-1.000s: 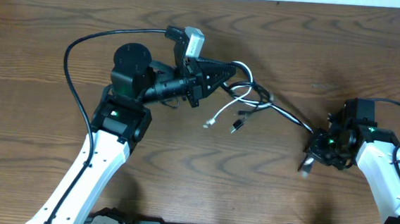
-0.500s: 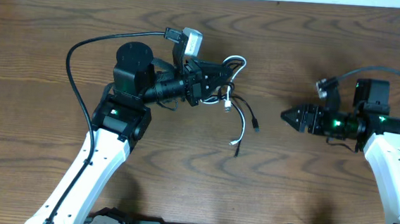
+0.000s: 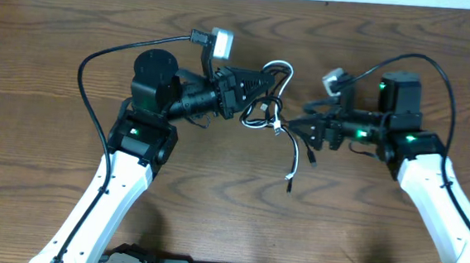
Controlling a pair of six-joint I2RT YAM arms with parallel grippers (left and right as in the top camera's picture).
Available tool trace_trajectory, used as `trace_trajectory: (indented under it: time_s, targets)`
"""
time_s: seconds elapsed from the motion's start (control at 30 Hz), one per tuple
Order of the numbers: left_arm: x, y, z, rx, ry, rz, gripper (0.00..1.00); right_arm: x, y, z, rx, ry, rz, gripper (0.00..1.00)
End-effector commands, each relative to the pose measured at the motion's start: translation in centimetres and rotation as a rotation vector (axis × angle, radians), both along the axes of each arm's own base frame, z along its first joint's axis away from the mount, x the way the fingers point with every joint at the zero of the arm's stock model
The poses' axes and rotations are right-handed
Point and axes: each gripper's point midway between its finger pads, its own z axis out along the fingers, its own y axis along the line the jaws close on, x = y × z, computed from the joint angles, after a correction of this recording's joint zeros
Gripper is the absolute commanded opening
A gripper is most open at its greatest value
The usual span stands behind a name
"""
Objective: Untangle cables
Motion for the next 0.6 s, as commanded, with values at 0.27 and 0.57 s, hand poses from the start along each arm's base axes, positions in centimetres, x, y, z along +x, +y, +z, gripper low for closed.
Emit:
trace_trajectory:
  time_s: [0.27,0.57]
  targets:
    - [0.3,0.1,0.8,-0.099,0.185,0.022,0.07,0.7,2.1,4.1,0.122,-0.069,0.031,0.74]
    - [0.3,0.1,0.9,-0.106,0.201,0.025,0.07,2.1,3.7,3.0,0.075,0.036,-0.136,0.70]
